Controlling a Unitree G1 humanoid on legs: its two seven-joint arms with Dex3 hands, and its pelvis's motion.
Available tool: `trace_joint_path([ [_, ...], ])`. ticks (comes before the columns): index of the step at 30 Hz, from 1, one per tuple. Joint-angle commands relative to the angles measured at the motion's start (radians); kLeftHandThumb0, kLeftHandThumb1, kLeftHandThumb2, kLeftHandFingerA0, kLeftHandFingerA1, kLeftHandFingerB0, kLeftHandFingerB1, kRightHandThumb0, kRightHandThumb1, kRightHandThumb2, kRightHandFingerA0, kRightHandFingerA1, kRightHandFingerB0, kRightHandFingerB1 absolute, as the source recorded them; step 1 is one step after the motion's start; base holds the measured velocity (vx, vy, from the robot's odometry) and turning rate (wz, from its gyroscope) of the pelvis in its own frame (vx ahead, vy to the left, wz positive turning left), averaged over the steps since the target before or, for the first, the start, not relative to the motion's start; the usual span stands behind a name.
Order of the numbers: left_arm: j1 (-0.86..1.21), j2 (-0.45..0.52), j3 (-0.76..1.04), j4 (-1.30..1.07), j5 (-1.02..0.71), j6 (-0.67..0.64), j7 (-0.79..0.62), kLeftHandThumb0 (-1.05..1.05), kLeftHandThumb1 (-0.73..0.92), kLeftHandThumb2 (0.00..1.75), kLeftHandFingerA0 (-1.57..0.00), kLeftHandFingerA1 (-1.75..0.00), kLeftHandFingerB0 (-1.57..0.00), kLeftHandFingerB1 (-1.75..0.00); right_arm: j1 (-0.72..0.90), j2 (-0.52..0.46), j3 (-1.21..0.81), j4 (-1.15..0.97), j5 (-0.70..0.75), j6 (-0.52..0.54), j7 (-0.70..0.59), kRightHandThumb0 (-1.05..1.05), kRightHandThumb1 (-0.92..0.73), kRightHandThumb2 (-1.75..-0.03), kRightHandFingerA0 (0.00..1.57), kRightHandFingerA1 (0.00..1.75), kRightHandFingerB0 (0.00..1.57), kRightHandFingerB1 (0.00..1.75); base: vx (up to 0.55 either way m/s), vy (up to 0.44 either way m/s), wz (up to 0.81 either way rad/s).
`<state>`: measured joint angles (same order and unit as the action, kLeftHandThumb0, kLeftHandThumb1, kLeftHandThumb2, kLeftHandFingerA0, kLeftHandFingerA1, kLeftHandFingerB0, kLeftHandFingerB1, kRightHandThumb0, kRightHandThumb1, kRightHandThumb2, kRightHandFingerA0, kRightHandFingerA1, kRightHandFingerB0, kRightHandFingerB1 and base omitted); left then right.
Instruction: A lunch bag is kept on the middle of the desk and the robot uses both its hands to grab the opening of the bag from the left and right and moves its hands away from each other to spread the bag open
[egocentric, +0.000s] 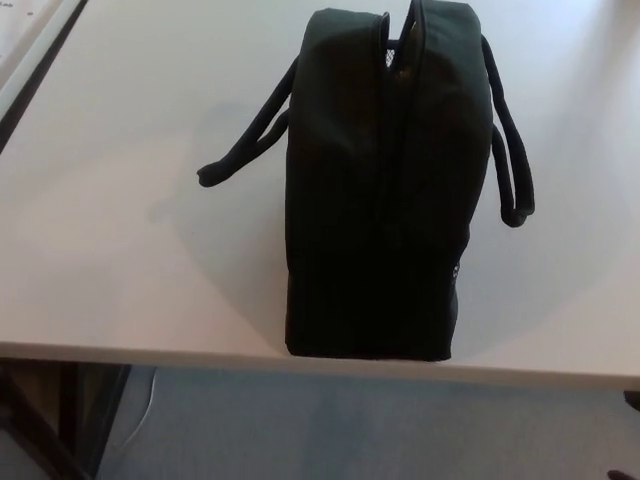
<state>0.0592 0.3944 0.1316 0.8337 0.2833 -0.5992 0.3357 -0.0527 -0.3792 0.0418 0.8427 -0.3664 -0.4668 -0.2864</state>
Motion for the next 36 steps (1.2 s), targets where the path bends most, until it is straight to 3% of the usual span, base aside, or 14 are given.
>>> trace_joint_path([
  [1, -0.084, 0.171, 0.327, -0.317, 0.075, -0.549, 0.262, -0.15, 0.58, 0.57, -0.41, -0.33, -0.28, -0.31, -0.071, -0.234, -0.255, -0.383, -0.082, -0.293, -0.281, -0.39, -0.41, -0.61, 0.26, 0.38, 0.20, 0.34, 0.00, 0.000, 0.00],
  [4, -0.192, 0.207, 0.355, -0.354, 0.108, -0.548, 0.267, -0.25, 0.60, 0.62, -0.29, -0.33, -0.24, -0.33, -0.160, -0.270, -0.251, -0.404, -0.134, -0.264, -0.294, -0.39, -0.39, -0.60, 0.25, 0.38, 0.18, 0.34, 0.00, 0.000, 0.00],
  [5, -0.245, 0.217, 0.349, -0.363, 0.131, -0.538, 0.280, -0.12, 0.46, 0.90, -0.22, -0.51, -0.15, -0.48, -0.193, -0.275, -0.248, -0.424, -0.142, -0.235, -0.279, -0.44, -0.39, -0.62, 0.28, 0.40, 0.19, 0.35, 0.00, 0.000, 0.00],
  [9, -0.360, 0.222, 0.320, -0.396, 0.137, -0.493, 0.259, -0.09, 0.44, 0.90, -0.38, -0.58, -0.15, -0.49, -0.272, -0.272, -0.241, -0.476, -0.135, -0.180, -0.220, -0.44, -0.39, -0.61, 0.29, 0.40, 0.21, 0.35, -0.02, 0.005, -0.02],
  [10, -0.376, 0.217, 0.324, -0.418, 0.181, -0.470, 0.295, -0.08, 0.60, 0.58, -0.58, -0.39, -0.26, -0.30, -0.289, -0.270, -0.238, -0.474, -0.130, -0.186, -0.212, -0.43, -0.39, -0.61, 0.29, 0.40, 0.21, 0.35, 0.00, 0.000, 0.00],
  [11, -0.411, 0.216, 0.311, -0.437, 0.212, -0.447, 0.309, 0.00, 0.58, 0.56, -0.72, -0.63, -0.26, -0.29, -0.313, -0.271, -0.230, -0.484, -0.135, -0.185, -0.200, -0.43, -0.39, -0.62, 0.30, 0.41, 0.22, 0.35, -0.06, 0.016, -0.08],
  [14, -0.494, 0.221, 0.277, -0.446, 0.250, -0.417, 0.308, -0.02, 0.54, 0.56, -0.45, -0.36, -0.30, -0.31, -0.363, -0.268, -0.215, -0.523, -0.158, -0.158, -0.177, -0.41, -0.39, -0.62, 0.33, 0.41, 0.23, 0.35, -0.04, 0.005, 0.03],
  [15, -0.529, 0.222, 0.255, -0.431, 0.222, -0.420, 0.270, -0.01, 0.38, 0.87, -0.32, -0.56, -0.18, -0.50, -0.389, -0.266, -0.208, -0.527, -0.157, -0.153, -0.170, -0.39, -0.38, -0.60, 0.37, 0.42, 0.29, 0.37, 0.02, -0.011, 0.08],
  [17, -0.594, 0.233, 0.217, -0.394, 0.203, -0.431, 0.228, -0.01, 0.36, 0.86, -0.32, -0.56, -0.20, -0.51, -0.442, -0.260, -0.197, -0.523, -0.158, -0.145, -0.161, -0.38, -0.38, -0.59, 0.37, 0.41, 0.30, 0.37, 0.05, -0.025, 0.10],
  [18, -0.613, 0.238, 0.210, -0.383, 0.222, -0.434, 0.239, -0.01, 0.51, 0.55, -0.43, -0.37, -0.37, -0.33, -0.460, -0.260, -0.191, -0.511, -0.161, -0.151, -0.164, -0.36, -0.37, -0.59, 0.37, 0.41, 0.32, 0.37, 0.07, -0.030, 0.16],
  [27, -0.845, 0.276, 0.056, -0.130, 0.373, -0.445, 0.365, -0.11, 0.49, 0.56, -0.45, -0.35, -0.41, -0.34, -0.716, -0.326, -0.060, -0.321, -0.274, -0.130, -0.144, -0.50, -0.45, -0.69, 0.34, 0.42, 0.27, 0.39, 0.02, -0.010, 0.03],
  [28, -0.866, 0.278, 0.031, -0.104, 0.396, -0.449, 0.385, -0.14, 0.49, 0.57, -0.46, -0.37, -0.41, -0.35, -0.743, -0.328, -0.038, -0.295, -0.278, -0.133, -0.129, -0.38, -0.49, -0.55, 0.38, 0.33, 0.34, 0.32, 0.00, 0.000, 0.00],
  [31, -0.896, 0.304, -0.068, -0.075, 0.519, -0.391, 0.465, -0.10, 0.47, 0.55, -0.43, -0.36, -0.38, -0.33, -0.827, -0.333, 0.055, -0.231, -0.342, -0.123, -0.102, -0.47, -0.42, -0.66, 0.36, 0.41, 0.32, 0.39, 0.00, 0.000, 0.00],
  [36, -0.936, 0.326, -0.233, 0.004, 0.641, -0.301, 0.498, -0.07, 0.44, 0.53, -0.45, -0.36, -0.33, -0.32, -0.912, -0.306, 0.164, -0.145, -0.382, -0.138, -0.062, -0.37, -0.44, -0.54, 0.50, 0.37, 0.43, 0.34, 0.00, 0.000, 0.00],
])
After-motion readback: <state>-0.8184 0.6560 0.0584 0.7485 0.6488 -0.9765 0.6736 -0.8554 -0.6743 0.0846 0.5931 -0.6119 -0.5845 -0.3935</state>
